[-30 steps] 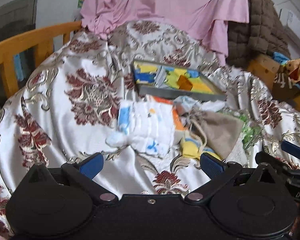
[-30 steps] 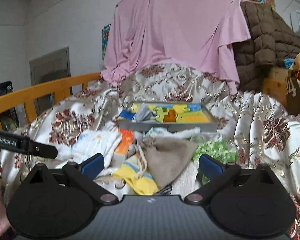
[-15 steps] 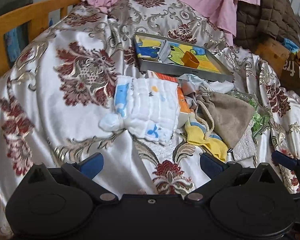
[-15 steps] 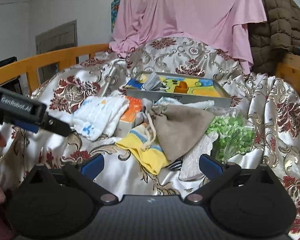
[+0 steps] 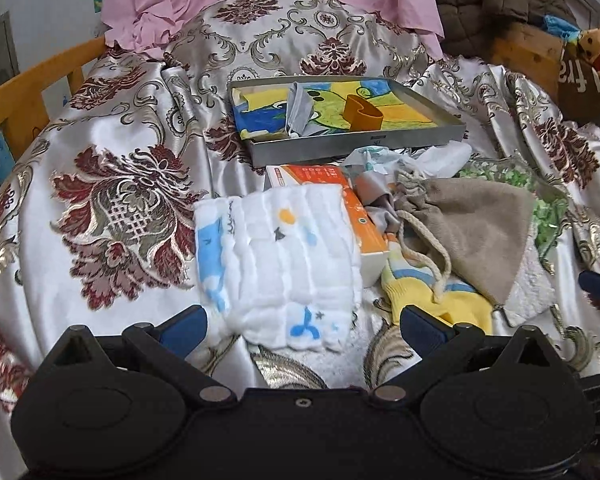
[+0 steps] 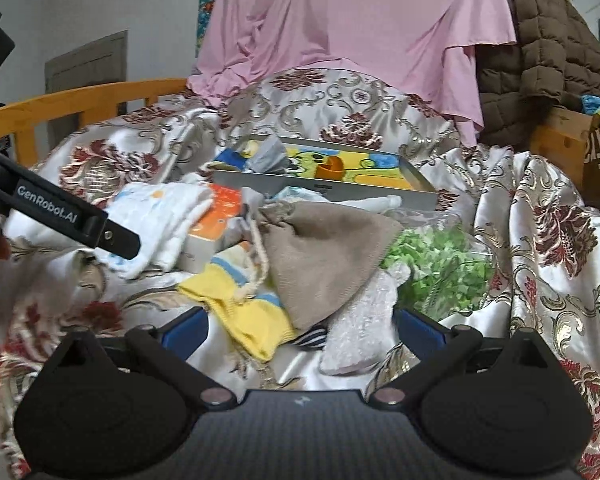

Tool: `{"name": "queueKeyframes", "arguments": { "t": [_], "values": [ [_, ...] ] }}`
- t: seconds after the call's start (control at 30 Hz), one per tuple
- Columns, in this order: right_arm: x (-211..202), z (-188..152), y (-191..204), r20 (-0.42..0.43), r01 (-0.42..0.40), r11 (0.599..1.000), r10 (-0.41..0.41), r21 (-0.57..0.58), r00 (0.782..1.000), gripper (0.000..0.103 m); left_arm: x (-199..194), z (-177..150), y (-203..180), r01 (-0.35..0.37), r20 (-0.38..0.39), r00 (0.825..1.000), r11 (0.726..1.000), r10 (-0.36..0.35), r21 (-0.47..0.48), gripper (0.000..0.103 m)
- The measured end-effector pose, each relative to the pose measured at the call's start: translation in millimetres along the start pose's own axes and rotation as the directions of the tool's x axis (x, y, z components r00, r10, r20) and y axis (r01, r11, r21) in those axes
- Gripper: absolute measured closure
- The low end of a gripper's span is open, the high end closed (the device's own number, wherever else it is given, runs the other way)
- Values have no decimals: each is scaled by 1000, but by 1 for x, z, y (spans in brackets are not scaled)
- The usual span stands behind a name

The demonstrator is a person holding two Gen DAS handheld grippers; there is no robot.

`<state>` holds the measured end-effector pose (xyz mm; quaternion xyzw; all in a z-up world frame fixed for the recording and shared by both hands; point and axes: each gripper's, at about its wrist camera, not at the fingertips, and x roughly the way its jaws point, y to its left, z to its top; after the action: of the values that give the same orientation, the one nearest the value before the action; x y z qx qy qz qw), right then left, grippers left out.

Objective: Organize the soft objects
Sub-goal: 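Grasp the white muslin cloth with the left tool while the right tool grasps the burlap pouch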

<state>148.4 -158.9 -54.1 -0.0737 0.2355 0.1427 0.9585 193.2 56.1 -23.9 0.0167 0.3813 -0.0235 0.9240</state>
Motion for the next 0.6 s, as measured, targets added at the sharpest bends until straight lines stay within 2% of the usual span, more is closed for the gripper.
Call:
{"name": "queueKeyframes", "arguments": {
  "t": [0.37,0.6],
  "values": [
    [17,4,-4,-2,30,999,-30,-29,1000,0,11,5,-1,-19,37,999,999,18,26,1],
    [21,8,-1,40,70,995,-67,-70,997,0,10,9,2,-40,70,997,999,38,24,1]
  ]
}}
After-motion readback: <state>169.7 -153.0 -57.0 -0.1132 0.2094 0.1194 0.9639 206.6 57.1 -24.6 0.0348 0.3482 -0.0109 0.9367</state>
